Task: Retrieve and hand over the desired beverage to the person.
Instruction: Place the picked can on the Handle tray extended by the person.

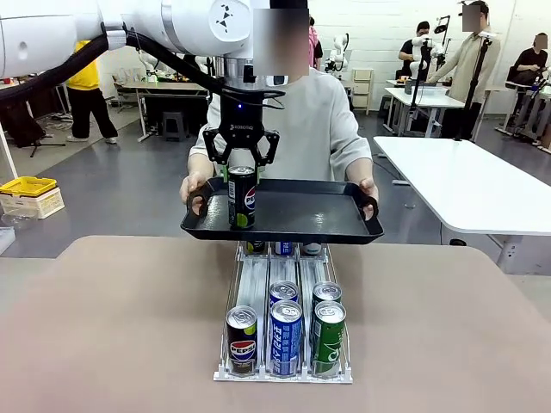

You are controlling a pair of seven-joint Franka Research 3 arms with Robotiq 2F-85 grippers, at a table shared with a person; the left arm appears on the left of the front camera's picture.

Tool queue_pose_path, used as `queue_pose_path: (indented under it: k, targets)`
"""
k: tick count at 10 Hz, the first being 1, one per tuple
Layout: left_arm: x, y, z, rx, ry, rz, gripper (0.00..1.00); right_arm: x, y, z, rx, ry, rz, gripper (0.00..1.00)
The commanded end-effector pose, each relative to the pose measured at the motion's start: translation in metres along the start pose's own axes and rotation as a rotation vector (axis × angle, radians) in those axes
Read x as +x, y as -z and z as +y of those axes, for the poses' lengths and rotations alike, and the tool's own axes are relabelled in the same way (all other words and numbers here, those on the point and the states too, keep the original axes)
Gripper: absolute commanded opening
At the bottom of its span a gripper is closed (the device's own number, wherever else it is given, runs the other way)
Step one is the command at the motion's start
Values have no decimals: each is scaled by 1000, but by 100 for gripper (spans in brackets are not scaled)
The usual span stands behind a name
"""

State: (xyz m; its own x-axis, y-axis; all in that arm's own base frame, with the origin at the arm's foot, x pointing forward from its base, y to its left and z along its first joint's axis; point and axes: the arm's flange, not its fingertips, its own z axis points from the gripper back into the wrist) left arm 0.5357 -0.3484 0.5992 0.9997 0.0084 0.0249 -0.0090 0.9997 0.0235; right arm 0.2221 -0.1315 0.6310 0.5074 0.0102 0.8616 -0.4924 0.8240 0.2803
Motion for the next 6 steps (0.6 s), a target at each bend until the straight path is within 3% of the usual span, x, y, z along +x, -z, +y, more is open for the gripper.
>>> queue_pose_path:
  k: [1, 2, 3, 4, 6]
  targets:
    - [2, 4, 1, -20, -8, 16, 59, -1, 2, -1, 23, -8, -9, 100]
    - [-1, 5, 1, -23, -10, 18, 59, -1, 2, -1, 23, -8, -9, 100]
    - [-2, 4, 1, -27, -3, 19, 87, -1, 2, -1, 23, -8, -9, 100]
    - [-1, 1, 1, -30, 3, 16, 100, -1, 2, -1, 23, -8, -9, 100]
    - [-2, 0, 2, -30, 5, 19, 100, -1, 2, -1, 23, -8, -9, 100]
